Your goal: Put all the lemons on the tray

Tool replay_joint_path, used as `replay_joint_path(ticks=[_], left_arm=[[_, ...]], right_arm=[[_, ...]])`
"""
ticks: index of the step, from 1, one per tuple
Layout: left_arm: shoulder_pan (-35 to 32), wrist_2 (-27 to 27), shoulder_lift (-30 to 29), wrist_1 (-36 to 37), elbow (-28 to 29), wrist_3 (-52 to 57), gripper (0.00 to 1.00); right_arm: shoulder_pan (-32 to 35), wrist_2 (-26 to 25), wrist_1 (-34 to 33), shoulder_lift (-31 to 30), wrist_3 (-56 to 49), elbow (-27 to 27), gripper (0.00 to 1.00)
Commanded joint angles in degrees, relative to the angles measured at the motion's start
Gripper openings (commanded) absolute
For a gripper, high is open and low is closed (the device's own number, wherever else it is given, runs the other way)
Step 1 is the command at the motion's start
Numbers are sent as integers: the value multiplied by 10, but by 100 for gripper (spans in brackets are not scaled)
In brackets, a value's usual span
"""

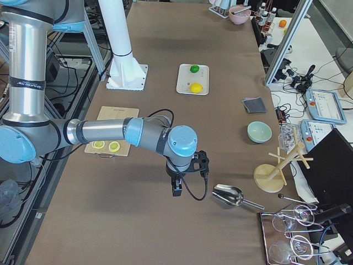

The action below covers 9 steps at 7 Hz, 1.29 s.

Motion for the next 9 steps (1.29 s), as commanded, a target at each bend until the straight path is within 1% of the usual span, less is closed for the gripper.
replay_joint_path(ticks=[1,2,9], left_arm=[[-4,1,1,-7,0,0,99],[-4,1,1,-7,0,0,99],[-4,1,7,-7,-1,0,99]], right_arm=[[0,15,72,-38,1,-2,100],[0,17,104,-46,0,-4,100],[1,27,106,-61,0,3,100]])
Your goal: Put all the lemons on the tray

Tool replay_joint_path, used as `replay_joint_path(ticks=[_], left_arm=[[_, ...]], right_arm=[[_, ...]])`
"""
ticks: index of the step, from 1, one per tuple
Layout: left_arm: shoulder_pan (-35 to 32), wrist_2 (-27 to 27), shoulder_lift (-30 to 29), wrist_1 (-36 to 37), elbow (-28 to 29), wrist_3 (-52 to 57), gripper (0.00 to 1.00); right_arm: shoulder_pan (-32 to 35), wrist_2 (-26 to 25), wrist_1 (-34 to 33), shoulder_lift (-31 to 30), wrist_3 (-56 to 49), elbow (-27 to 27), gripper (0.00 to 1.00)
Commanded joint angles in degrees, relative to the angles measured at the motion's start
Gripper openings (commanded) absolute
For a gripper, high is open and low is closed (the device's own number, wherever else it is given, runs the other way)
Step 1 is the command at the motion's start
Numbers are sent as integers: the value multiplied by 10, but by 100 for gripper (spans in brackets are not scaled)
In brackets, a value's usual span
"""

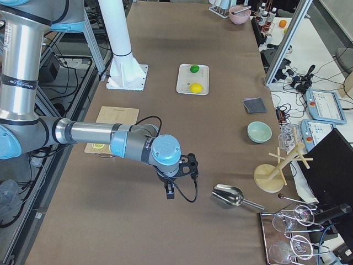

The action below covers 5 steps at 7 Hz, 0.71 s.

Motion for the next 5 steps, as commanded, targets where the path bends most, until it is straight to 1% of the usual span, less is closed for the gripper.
replay_joint_path(ticks=[1,2,5], left_arm=[[-1,1,-2,-1,-1,0,99],[-1,1,-1,-3,-11,-1,99],[-1,2,0,-3,-31,-1,99]], right_arm=[[1,0,0,-4,4,3,100],[1,1,0,-3,5,6,100],[3,-6,-2,-4,7,46,100]])
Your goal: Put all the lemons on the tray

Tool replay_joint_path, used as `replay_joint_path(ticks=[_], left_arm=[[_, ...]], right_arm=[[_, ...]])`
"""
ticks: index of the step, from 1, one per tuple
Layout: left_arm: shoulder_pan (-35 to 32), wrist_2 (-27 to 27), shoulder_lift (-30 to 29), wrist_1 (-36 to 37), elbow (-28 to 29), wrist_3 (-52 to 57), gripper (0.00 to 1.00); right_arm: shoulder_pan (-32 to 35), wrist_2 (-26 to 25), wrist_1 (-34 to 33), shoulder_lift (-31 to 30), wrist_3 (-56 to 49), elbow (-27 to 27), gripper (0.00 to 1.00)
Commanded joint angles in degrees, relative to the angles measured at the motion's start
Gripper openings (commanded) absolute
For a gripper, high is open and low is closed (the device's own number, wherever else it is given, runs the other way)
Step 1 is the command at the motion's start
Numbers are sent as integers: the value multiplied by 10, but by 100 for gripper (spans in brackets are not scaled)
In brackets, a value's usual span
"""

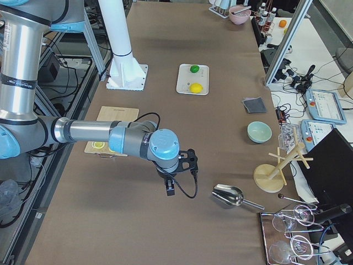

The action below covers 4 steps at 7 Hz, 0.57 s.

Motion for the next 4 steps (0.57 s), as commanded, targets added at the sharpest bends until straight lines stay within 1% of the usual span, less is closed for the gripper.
replay_joint_path(ticks=[1,2,3,4], left_arm=[[-1,0,1,0,-8,0,99],[0,0,1,0,-8,0,99],[0,0,1,0,-7,0,99],[0,0,2,0,-6,0,99]], right_arm=[[0,-3,-3,1,1,21,100],[0,-3,-4,1,3,23,100],[0,-14,-6,3,4,23,100],[-4,-38,-8,5,7,26,100]])
